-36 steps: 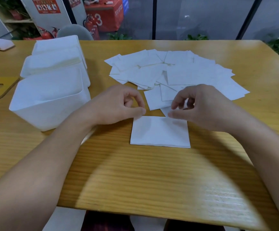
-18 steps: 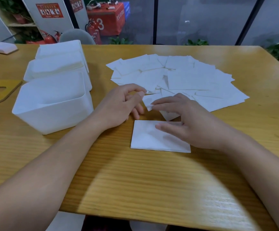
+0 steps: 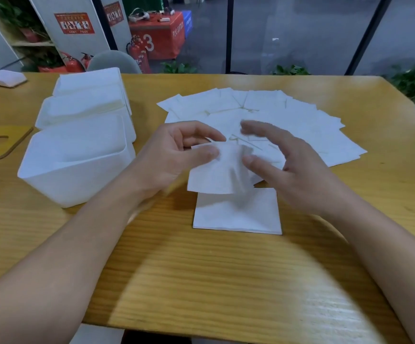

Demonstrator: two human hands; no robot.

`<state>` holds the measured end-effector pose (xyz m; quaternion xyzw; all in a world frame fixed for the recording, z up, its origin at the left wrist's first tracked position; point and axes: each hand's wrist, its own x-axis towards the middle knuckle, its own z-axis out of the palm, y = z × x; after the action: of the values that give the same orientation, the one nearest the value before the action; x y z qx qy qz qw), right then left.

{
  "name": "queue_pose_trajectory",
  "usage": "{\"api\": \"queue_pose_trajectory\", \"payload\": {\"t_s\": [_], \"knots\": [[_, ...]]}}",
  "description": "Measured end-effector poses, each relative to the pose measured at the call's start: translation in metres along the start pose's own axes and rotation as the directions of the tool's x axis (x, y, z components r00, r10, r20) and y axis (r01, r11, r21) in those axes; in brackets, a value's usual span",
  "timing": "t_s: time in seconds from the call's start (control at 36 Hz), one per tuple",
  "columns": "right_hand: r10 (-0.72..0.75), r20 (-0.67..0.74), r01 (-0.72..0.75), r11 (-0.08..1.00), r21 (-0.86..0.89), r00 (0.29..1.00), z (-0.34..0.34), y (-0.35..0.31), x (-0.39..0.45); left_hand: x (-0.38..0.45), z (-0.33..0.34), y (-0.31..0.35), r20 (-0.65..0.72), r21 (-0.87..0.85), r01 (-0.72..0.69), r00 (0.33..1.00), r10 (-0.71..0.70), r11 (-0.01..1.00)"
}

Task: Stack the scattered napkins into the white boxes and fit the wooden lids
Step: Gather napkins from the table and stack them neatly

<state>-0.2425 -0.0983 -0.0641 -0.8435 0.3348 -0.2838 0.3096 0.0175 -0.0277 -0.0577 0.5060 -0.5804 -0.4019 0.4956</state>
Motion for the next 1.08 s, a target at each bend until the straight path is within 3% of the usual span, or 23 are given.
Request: {"api": "queue_pose_trajectory", "payload": {"t_s": [0.14,0.31,0.42,0.56,0.92,1.03,1.08], "knots": [[0.1,-0.005,-0.096,0.963,0.253,0.995,-0.002,0.001,0.006,0.0,0.002,-0.002,0.009,0.001,0.021,1.0,-0.021,1.0],[0.251,0.014,-0.241,0.91,0.336,0.968,-0.013,0.0,0.006,0.001,-0.001,-0.001,0.053,0.088,0.11,0.992,-0.114,0.99],[0.311,0.208,-0.357,0.902,0.243,0.927,-0.023,0.007,0.006,0.001,-0.008,-0.001,0.182,0.221,0.203,0.952,-0.245,0.954],[0.347,0.303,-0.395,0.911,0.115,0.888,-0.025,0.005,0.004,-0.001,-0.008,0.002,0.278,0.301,0.244,0.903,-0.329,0.922],[0.297,0.285,-0.282,0.955,-0.092,0.911,-0.019,0.007,0.003,-0.001,-0.006,-0.003,0.263,0.519,0.13,0.916,-0.303,0.845],[0.189,0.185,-0.161,0.974,-0.157,0.964,-0.018,0.01,0.002,0.0,-0.006,-0.007,0.203,0.591,0.067,0.952,-0.228,0.804],[0.127,0.203,-0.094,0.981,-0.168,0.971,-0.017,0.009,0.002,0.0,-0.005,-0.009,0.167,0.586,0.051,0.969,-0.183,0.808]]}}
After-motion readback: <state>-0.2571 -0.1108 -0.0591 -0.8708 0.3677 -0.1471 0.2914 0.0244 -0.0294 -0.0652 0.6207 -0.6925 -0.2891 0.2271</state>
